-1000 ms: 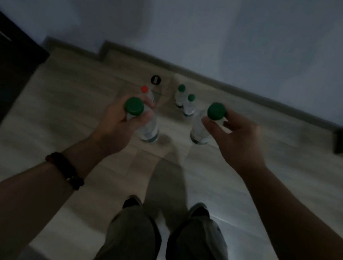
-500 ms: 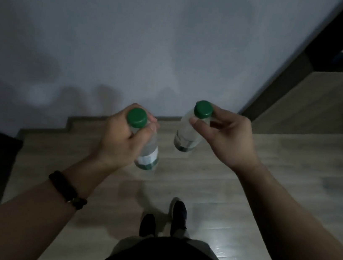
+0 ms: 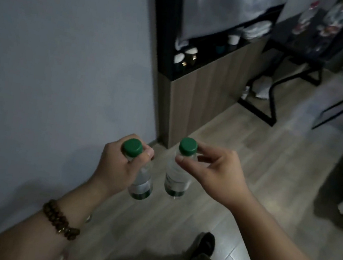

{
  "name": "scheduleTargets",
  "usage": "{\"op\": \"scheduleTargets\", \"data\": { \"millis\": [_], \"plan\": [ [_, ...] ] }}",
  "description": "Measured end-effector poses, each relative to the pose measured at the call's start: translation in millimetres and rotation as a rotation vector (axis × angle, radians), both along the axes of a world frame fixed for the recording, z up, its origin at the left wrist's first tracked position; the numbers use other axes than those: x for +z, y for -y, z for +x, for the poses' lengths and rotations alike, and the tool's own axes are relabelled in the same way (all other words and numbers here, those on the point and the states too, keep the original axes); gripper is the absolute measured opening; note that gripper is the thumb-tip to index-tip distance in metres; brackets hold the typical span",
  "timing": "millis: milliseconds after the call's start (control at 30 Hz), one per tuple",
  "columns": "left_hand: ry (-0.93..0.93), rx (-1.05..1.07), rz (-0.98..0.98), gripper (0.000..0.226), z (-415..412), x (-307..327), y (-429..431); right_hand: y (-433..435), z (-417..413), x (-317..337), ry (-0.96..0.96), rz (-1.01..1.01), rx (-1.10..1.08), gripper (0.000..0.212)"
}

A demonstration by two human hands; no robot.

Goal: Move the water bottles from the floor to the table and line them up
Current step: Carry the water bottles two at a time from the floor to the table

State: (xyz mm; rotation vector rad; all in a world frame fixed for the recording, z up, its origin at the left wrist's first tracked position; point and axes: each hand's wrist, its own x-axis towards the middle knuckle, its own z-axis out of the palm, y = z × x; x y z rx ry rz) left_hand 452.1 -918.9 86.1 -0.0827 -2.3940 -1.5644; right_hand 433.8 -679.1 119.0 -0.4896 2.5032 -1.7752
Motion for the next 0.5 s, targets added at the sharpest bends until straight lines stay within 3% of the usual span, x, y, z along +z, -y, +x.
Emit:
{"op": "scheduleTargets", "data": {
  "millis": [133, 500],
  "plan": [
    [-0.012, -0.157, 0.003, 0.014, -69, -4, -77, -82, -27, 1, 0.003, 0.009, -0.113, 0.033],
    [-0.002, -0.405, 0.106, 0.014, -261, 25, -334, -323, -159, 25, -0.035, 0.106, -0.405, 0.031]
  ]
}}
